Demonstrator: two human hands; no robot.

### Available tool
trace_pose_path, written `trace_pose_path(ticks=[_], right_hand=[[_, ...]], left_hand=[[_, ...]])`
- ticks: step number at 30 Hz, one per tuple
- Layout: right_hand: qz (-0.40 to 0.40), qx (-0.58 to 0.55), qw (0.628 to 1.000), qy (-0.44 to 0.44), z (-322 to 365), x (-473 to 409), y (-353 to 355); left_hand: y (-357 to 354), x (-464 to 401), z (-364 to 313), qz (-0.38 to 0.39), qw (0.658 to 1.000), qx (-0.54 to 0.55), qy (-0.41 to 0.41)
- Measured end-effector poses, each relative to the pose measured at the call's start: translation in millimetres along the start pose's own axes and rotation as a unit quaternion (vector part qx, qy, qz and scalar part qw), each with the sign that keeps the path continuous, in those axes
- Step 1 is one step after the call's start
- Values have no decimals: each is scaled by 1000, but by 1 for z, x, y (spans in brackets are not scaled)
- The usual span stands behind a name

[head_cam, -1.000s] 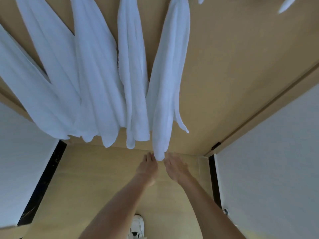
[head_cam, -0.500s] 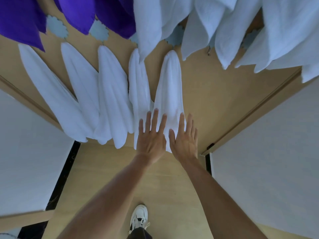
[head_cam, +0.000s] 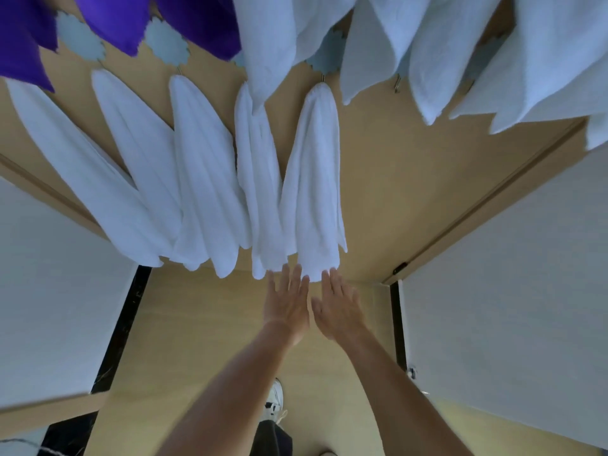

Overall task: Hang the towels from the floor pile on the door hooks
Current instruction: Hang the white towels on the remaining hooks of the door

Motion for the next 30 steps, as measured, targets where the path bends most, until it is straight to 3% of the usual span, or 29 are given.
trace_pose_path(ticks=[4,11,14,21,24,30], right_hand=[[12,7,1000,-17,-13,71,17],[-66,37,995,-67,-41,216,103],[-57,38,992,-102,-53,270,108],[-127,-36,966,-224,-106,365,135],[-165,-55,941,-289,-119,411,130],[-145,-90,900,-400,-143,521,70]], left_hand=[[25,63,-21,13,999,38,-1],[105,178,-62,-16,996,80,-24],[123,215,-81,-9,997,55,-50],[179,256,-177,-68,974,34,-212],[173,276,-217,-51,960,25,-275],[114,340,-296,8,930,-50,-363]])
Point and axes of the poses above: each hand's wrist, its own x-axis away from the middle knuckle, its own y-axis out of the back of the hand, z = x × y, the point moved 9 cm from there along -x, towards the middle knuckle, and after that the axes turned 15 degrees about x, right-handed, at the moved point
